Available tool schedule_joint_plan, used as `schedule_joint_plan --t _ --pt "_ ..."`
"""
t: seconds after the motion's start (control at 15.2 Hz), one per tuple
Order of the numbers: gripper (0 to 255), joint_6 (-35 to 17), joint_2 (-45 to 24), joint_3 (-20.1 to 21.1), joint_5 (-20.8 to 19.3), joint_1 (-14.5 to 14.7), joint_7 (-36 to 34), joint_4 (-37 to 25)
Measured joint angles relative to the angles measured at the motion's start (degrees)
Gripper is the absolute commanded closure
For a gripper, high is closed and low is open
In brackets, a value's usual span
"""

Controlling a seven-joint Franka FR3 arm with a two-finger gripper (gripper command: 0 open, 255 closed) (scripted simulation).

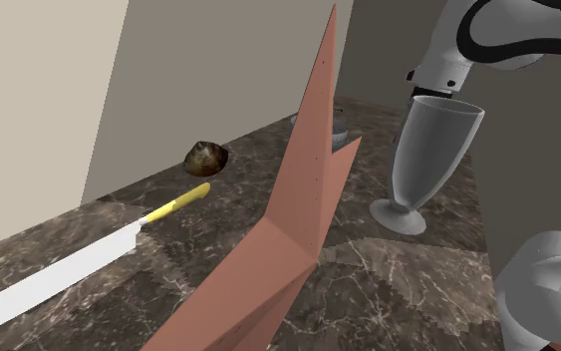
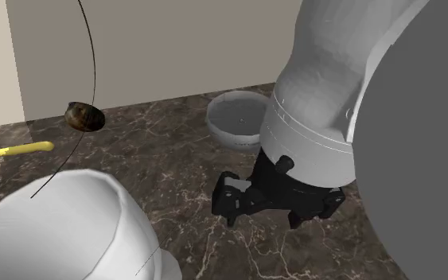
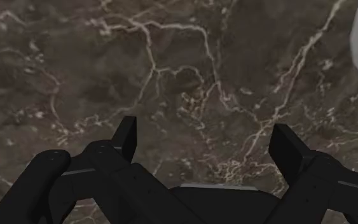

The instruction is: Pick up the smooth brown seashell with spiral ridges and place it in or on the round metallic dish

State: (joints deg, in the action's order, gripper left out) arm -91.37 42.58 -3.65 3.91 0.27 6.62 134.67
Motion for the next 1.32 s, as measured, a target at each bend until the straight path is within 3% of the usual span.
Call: schedule_joint_plan --t 0.53,1.32 --pt "0 -4.8 -9.3 2.0 3.2 4.3 2.8 -5.8" --pt "0 -10.6 -28.7 6.9 8.0 11.4 8.2 -22.5"
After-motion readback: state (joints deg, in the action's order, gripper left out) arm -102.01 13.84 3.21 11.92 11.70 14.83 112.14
